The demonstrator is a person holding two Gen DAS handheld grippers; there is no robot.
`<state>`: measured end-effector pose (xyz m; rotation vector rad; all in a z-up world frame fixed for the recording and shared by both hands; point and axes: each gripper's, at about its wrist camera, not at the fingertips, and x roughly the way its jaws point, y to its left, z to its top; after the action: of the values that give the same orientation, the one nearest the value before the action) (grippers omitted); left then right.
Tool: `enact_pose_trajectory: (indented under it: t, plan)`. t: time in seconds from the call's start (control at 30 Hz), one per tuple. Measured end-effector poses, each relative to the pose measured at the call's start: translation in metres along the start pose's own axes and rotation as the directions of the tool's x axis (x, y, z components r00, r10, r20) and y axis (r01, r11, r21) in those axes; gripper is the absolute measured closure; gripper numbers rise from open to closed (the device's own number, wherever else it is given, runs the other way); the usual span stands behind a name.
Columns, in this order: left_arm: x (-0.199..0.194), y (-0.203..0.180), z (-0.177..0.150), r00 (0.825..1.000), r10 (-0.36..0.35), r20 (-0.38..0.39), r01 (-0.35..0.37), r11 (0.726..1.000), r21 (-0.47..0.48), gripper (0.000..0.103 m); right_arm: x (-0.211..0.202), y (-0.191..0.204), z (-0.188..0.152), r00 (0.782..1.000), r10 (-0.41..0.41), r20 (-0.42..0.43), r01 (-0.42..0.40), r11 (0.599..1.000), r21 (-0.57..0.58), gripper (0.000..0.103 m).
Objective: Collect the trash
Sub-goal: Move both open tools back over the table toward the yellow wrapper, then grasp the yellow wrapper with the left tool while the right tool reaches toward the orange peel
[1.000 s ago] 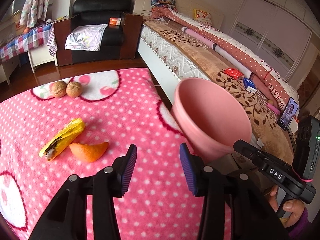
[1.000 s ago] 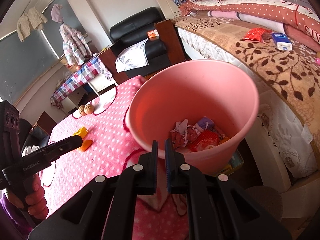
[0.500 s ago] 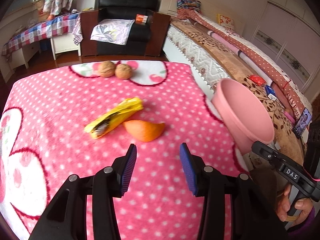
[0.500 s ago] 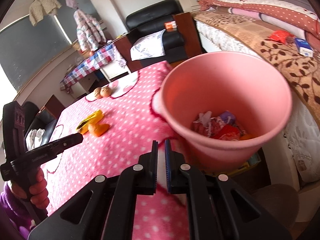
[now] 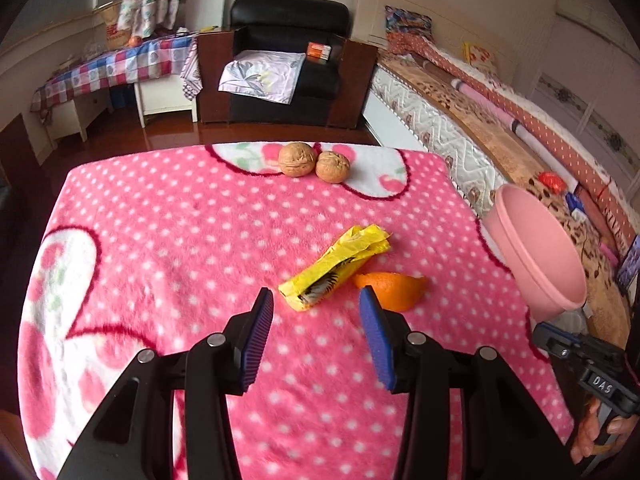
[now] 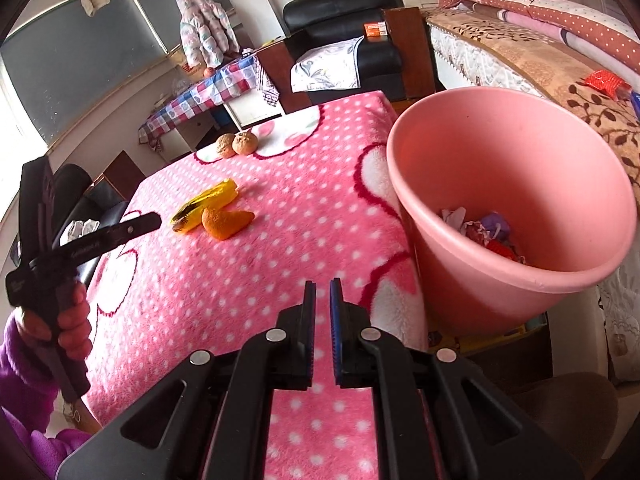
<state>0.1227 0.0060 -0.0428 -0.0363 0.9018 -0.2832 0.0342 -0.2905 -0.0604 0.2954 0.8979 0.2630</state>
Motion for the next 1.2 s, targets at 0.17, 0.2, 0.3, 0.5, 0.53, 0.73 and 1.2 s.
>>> enact_pose_trajectory:
  t: [0.17,0.2,0.3,0.5,0.53,0.73,1.2]
  plan:
    - [0.019,-0.008,0.009,1.000,0.004,-0.017,-0.002,0.991,0.133,0.057,0.002,0.008,0.002,0.999,0.034,-0.012,-0.035,0.999,-0.020,0.096]
    - [0.022,-0.010,0.011,1.000,-0.001,-0.022,0.005,0.987,0.162,0.057,0.003,0.010,0.002,0.999,0.047,-0.018,-0.048,0.999,-0.025,0.096]
    - [0.035,-0.016,0.011,0.999,-0.012,-0.047,0.022,0.973,0.231,0.057,0.008,0.018,0.005,0.996,0.082,-0.045,-0.084,0.996,-0.038,0.096]
    - [0.045,-0.018,0.001,0.996,-0.038,-0.076,0.056,0.968,0.245,0.088,0.022,0.039,0.013,0.988,0.129,-0.082,-0.134,0.989,-0.066,0.072]
    - [0.043,-0.017,0.000,0.996,-0.046,-0.071,0.061,0.971,0.233,0.089,0.024,0.042,0.015,0.987,0.136,-0.081,-0.141,0.988,-0.069,0.070]
    - [0.019,-0.005,-0.010,0.993,-0.106,-0.047,0.112,0.981,0.159,0.095,0.040,0.068,0.029,0.984,0.149,-0.098,-0.161,0.979,-0.124,0.070]
    - [-0.024,0.040,-0.025,0.993,-0.120,0.000,0.120,0.993,-0.019,0.095,0.084,0.138,0.047,0.998,-0.009,-0.055,-0.015,0.906,-0.424,0.070]
